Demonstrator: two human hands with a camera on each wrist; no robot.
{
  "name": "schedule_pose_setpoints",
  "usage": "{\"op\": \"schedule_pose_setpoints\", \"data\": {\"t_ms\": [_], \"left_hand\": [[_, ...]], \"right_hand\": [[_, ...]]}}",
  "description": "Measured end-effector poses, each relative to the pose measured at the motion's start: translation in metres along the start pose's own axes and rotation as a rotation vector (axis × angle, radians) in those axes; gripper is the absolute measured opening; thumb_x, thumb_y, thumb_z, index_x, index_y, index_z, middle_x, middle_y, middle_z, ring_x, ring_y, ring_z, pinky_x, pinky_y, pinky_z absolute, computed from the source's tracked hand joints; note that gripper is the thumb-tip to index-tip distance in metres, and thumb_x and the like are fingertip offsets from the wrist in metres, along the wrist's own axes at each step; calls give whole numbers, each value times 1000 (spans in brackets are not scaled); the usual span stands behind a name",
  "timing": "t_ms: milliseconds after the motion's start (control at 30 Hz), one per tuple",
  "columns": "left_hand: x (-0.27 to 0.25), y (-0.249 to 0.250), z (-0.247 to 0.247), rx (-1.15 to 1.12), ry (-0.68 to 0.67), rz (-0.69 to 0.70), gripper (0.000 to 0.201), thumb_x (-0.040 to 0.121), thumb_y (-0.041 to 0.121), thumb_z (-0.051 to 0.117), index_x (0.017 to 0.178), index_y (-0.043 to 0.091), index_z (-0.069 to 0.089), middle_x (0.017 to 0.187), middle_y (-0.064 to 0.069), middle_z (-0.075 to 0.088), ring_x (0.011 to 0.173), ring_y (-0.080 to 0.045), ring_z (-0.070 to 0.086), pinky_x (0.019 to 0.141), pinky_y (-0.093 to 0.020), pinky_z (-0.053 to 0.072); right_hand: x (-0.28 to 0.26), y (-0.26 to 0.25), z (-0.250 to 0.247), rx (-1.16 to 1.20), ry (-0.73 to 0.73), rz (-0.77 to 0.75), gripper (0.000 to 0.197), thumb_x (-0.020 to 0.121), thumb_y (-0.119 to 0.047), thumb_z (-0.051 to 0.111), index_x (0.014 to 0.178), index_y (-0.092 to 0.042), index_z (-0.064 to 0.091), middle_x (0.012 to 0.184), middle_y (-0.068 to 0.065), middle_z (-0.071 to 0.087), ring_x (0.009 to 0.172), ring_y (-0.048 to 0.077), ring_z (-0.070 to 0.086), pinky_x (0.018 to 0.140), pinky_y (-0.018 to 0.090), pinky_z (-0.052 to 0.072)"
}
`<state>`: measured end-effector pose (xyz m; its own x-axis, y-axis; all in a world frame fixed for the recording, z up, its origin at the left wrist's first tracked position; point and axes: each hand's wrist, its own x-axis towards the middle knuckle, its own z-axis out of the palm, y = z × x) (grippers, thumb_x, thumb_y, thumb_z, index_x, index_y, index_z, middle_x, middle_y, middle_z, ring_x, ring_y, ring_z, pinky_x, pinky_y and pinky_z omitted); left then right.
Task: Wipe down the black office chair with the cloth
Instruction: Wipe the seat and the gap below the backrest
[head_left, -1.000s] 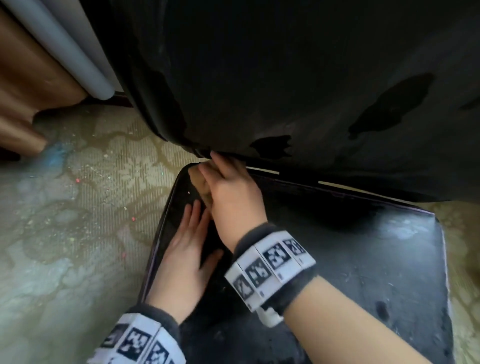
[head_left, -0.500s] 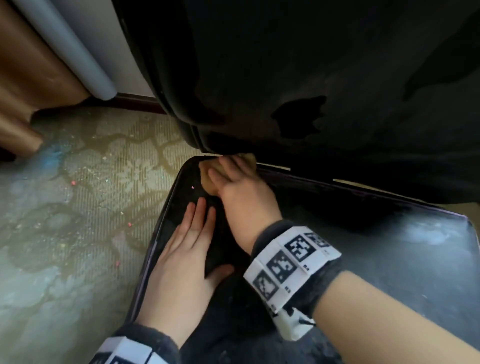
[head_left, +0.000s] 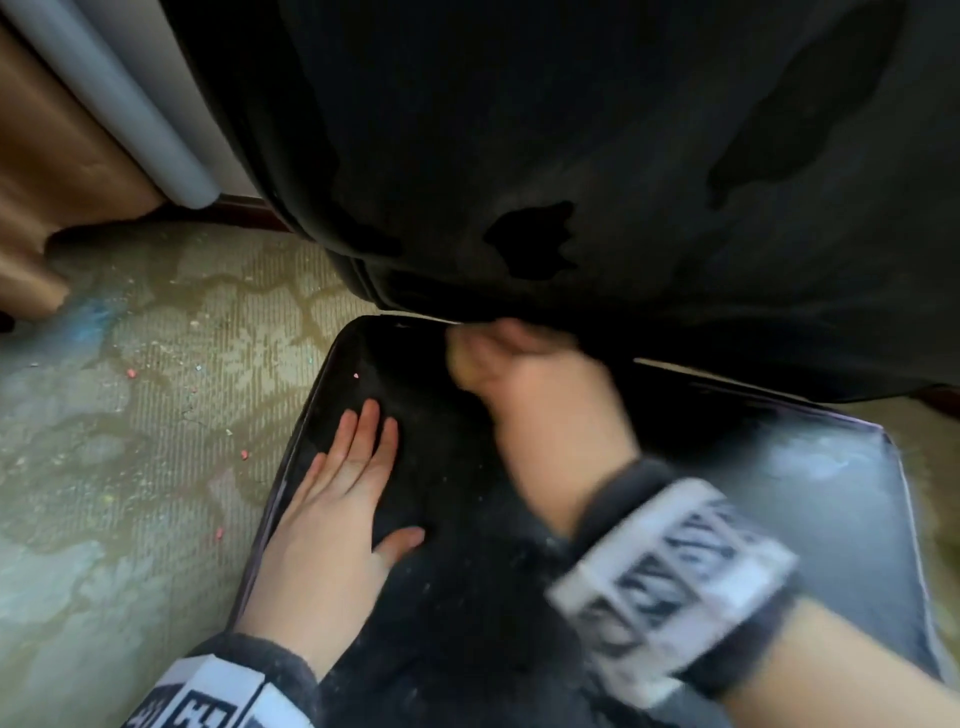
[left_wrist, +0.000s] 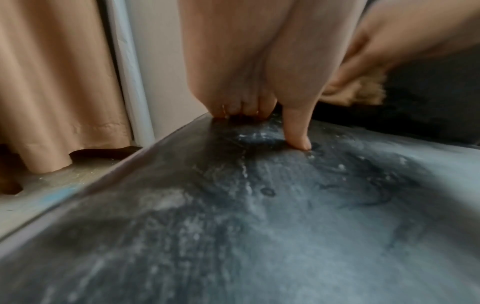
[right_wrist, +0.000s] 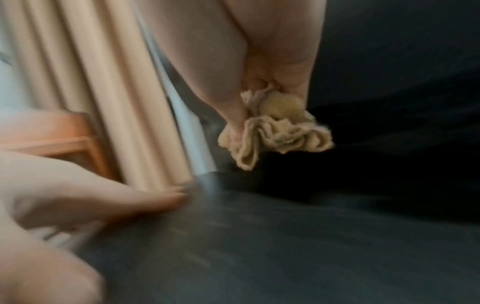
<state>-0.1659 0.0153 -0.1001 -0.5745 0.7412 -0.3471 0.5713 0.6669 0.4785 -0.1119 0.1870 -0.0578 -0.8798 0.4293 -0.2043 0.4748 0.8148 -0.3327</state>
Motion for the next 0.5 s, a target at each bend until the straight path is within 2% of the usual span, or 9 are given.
{"op": "schedule_pose_setpoints", "data": {"t_ms": [100,167,233,300,367,433,500], "left_hand": [[4,-3,1,11,-37,-18,91,84,31,63,139,35,-9,140,21,-29,131,3,-27,109,-17,-9],[5,-4,1,9,-48,-28,92,82,28,66,137,36,-7,142,21,-25,132,2,-25,109,-18,-8],[6,-5,2,-6,-38,-35,95,78,27,71,136,37,-4,143,23,-19,135,2,-20,111,-20,-4],[6,-4,1,-7,-42,-46,96,76,29,72,134,38,-4,144,23,-16,136,3,-17,112,-21,-3],[7,0,1,0,-36,-54,96,77,31,72,133,37,-5,144,22,-17,135,2,-17,113,-22,-2],[7,6,0,16,-41,-68,95,79,31,69,132,34,-10,143,19,-20,133,1,-20,112,-22,-4],[8,11,0,26,-59,-103,95,82,31,67,130,30,-15,139,17,-26,130,0,-24,112,-23,-6]], "right_hand": [[36,-43,18,36,-230,17,37,97,-10,35,133,-14,44,145,12,35,136,32,28,101,51,40],[48,-44,22,68,-309,58,34,100,-16,32,132,-14,44,146,12,32,138,32,19,102,56,35],[42,-30,19,88,-338,81,35,101,-20,30,135,-17,41,147,10,29,139,30,16,105,55,33],[27,-12,5,17,-289,110,35,100,-15,32,133,-15,43,141,13,38,134,33,29,100,48,39],[18,6,-13,-74,-258,213,34,95,-3,35,125,-9,51,128,17,52,120,38,47,94,46,45],[13,17,-32,-93,-310,338,32,91,3,38,116,-4,56,119,18,57,111,40,53,92,51,46],[13,10,-42,-61,-285,298,30,89,3,41,112,-5,58,116,17,59,108,40,55,89,45,47]]}}
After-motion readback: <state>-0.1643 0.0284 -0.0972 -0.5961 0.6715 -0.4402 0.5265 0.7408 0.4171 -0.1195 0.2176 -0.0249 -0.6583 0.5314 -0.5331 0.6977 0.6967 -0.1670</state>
